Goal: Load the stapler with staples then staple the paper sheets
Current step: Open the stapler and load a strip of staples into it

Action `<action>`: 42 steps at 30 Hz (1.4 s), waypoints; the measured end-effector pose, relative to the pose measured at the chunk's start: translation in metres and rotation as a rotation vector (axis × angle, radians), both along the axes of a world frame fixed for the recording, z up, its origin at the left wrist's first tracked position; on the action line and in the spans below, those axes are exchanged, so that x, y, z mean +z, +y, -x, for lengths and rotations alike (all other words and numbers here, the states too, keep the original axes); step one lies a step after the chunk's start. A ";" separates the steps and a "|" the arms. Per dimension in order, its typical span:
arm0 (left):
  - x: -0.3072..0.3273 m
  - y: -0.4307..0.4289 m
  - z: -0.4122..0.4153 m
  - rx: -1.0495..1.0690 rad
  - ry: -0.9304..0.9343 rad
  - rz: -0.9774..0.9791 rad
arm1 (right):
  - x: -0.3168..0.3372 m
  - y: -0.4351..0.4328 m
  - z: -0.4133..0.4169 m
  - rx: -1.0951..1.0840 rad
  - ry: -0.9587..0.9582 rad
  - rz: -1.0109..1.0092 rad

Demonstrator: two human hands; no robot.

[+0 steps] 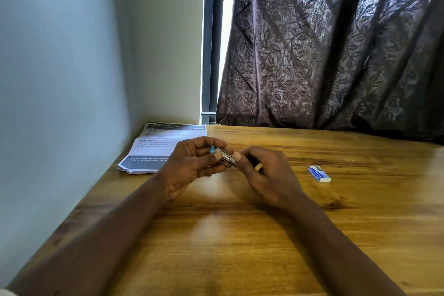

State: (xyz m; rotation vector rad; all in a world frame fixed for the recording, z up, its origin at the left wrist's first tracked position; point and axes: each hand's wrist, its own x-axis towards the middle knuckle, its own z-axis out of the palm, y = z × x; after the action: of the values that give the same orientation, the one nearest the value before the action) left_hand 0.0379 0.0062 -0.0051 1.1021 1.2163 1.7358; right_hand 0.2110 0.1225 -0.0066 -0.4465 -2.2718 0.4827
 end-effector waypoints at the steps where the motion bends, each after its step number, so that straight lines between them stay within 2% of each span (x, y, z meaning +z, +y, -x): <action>1: -0.001 0.001 -0.001 -0.010 0.013 0.007 | -0.001 -0.003 0.002 0.020 -0.004 0.016; 7: -0.005 0.003 -0.002 -0.039 0.086 0.020 | -0.003 -0.008 0.008 0.009 0.014 0.213; 15: -0.005 0.001 -0.005 -0.041 0.126 0.044 | 0.001 -0.010 0.008 -0.047 -0.024 0.374; 21: 0.000 -0.002 -0.007 -0.032 0.015 0.091 | 0.000 -0.012 0.009 -0.047 -0.021 0.368; 27: -0.002 0.003 -0.010 0.080 0.085 0.104 | -0.001 -0.013 0.011 -0.099 -0.044 0.387; 33: -0.004 0.002 -0.010 0.152 0.094 0.088 | 0.004 -0.018 0.011 -0.040 0.022 0.482; 42: -0.004 0.001 -0.003 0.237 0.033 0.073 | 0.008 -0.016 0.006 0.189 0.065 0.588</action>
State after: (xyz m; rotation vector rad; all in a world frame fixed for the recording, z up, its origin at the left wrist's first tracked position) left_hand 0.0410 0.0075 -0.0087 0.9788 1.4680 1.8379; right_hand 0.2052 0.1061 0.0016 -0.4920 -2.0911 1.2550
